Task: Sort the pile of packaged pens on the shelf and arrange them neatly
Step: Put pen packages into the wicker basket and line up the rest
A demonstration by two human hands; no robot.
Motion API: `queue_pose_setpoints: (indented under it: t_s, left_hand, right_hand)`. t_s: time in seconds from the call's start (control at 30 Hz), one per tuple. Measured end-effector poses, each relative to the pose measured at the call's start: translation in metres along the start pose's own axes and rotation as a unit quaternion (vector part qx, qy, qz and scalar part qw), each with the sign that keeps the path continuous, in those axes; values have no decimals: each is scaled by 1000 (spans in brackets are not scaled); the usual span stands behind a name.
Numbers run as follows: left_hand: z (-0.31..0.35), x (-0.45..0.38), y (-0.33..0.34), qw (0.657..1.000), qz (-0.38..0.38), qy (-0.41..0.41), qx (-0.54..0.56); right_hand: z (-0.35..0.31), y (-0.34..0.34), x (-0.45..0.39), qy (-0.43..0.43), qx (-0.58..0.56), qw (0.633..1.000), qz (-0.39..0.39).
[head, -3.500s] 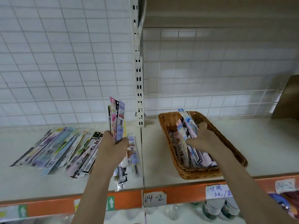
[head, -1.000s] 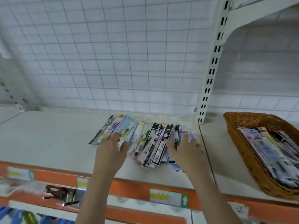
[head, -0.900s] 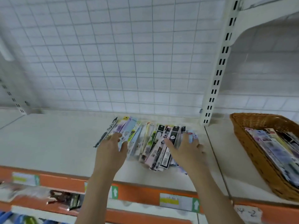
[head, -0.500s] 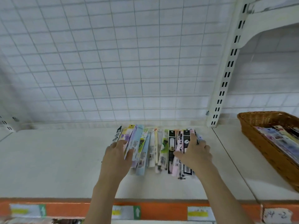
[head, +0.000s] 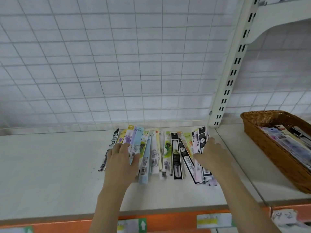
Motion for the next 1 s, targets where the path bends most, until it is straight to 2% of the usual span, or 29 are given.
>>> queue_pose_setpoints:
  t_s: [0.47, 0.83, 1.0]
  left_hand:
    - [7, -31, 7, 986, -139, -71, -49]
    - [15, -37, 4, 966, -213, -67, -131]
    - [23, -39, 10, 976, -197, -84, -44]
  right_hand:
    - [-8, -21, 5, -75, -102, 990, 57]
    - [-10, -12, 14, -76, -111, 990, 51]
    - [-13, -8, 15, -63, -122, 989, 57]
Point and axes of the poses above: each hand's wrist, its own x-axis away from the middle knuckle, its own y-axis out of the palm, z = x × y, the point moved 2 cm from there along -x, towards the middle knuckle, and after that the axes turned 9 degrees about y, right-handed, at the moved point
